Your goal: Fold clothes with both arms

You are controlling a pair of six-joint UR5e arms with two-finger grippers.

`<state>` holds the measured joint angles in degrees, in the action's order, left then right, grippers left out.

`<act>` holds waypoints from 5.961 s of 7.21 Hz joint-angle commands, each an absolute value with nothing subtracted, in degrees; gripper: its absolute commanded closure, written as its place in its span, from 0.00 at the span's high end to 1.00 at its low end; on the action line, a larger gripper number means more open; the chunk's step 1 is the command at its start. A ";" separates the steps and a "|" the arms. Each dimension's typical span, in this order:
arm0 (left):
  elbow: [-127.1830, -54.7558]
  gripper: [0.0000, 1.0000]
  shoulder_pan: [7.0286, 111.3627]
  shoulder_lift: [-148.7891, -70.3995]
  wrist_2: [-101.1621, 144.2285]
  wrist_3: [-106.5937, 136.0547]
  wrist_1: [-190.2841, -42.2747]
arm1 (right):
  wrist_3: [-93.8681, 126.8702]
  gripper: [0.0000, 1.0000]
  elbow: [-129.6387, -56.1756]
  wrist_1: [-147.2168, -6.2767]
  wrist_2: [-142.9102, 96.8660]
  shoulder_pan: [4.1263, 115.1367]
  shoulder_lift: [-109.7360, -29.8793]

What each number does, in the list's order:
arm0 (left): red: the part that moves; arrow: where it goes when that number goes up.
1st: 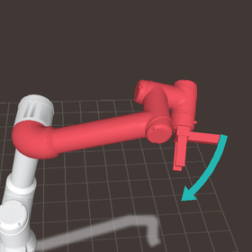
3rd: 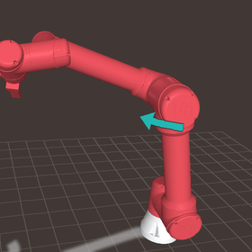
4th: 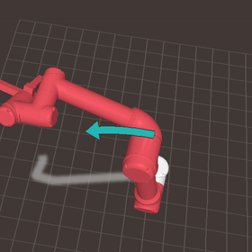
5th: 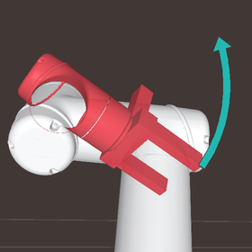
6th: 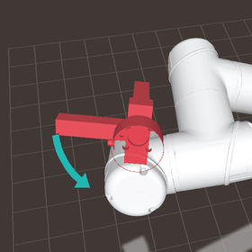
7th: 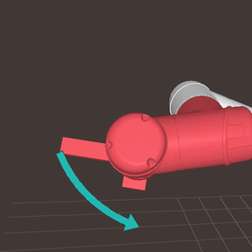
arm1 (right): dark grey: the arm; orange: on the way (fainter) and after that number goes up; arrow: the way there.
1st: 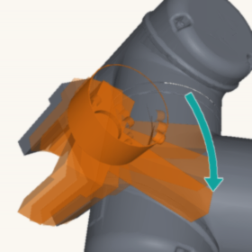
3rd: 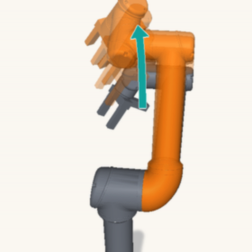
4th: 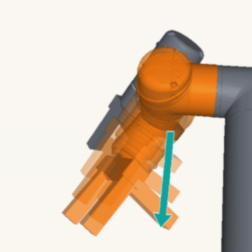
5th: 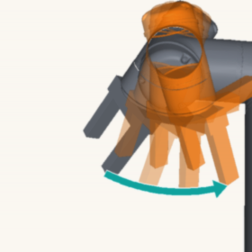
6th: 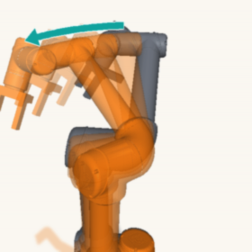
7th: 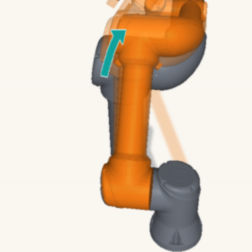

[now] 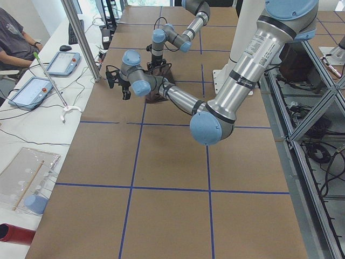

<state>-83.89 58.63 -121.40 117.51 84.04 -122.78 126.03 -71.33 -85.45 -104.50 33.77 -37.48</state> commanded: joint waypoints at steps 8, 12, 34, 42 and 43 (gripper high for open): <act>-84.73 1.00 58.27 -121.55 117.60 87.09 -122.78 | 126.83 0.00 -72.69 -88.15 -106.08 33.31 -37.44; -84.73 1.00 58.27 -121.55 117.60 87.10 -122.78 | 126.65 0.75 -72.60 -87.63 -105.91 33.22 -37.97; -86.13 1.00 57.92 -120.77 118.21 87.36 -122.70 | 113.61 1.00 -59.84 -61.66 -107.61 46.82 -34.80; -93.51 1.00 74.23 -95.84 126.36 34.22 -122.70 | 34.17 1.00 -80.32 -77.52 -132.15 76.32 -68.67; -93.43 1.00 77.05 -92.41 126.56 23.23 -122.52 | 19.31 1.00 -81.38 -77.61 -132.62 79.60 -74.82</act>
<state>-93.42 73.14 -96.79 125.49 36.75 -122.65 37.17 -80.09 -77.51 -130.57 74.80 -67.53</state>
